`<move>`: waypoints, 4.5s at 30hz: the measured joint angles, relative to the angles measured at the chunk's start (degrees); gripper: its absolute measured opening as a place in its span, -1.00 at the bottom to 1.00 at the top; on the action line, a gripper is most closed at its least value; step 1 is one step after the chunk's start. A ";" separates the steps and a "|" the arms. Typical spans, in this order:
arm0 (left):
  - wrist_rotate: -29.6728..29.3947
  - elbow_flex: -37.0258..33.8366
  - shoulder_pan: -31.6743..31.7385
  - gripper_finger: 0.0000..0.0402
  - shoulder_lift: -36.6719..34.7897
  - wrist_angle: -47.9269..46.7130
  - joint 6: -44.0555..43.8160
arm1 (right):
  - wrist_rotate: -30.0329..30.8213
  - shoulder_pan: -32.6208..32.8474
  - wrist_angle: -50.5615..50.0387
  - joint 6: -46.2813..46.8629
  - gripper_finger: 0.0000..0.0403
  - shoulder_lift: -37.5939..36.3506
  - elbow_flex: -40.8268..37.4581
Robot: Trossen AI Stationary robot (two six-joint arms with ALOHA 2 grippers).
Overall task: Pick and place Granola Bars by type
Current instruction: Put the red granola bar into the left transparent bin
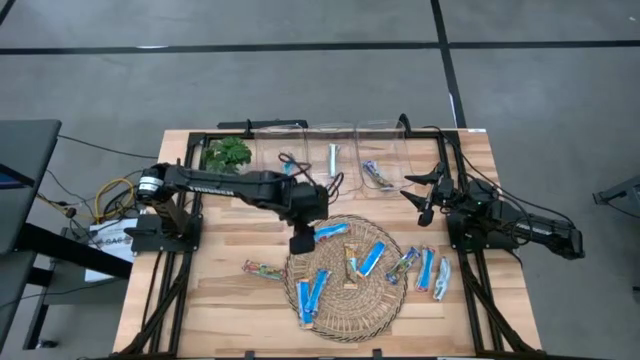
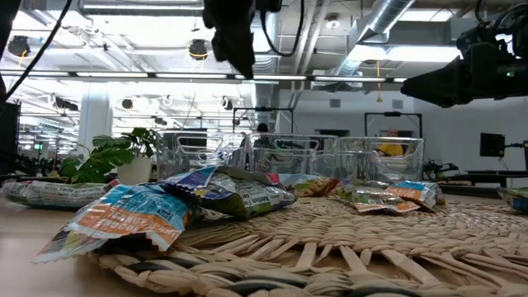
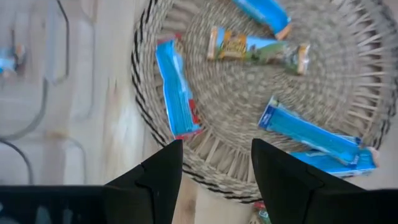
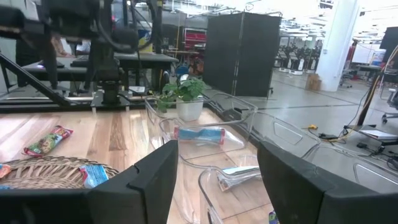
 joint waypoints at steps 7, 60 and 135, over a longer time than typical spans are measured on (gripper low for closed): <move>-0.85 -9.71 -0.77 -0.09 0.02 12.73 -3.22 | 0.00 0.01 0.00 0.01 0.07 0.00 -0.02; -9.24 -17.95 0.23 -0.80 7.62 36.88 3.97 | 0.01 0.00 0.00 0.00 0.07 0.00 -0.02; -19.56 -10.41 25.94 -0.16 -8.57 -6.84 -2.96 | 0.00 0.02 0.00 0.00 0.07 -0.02 -0.02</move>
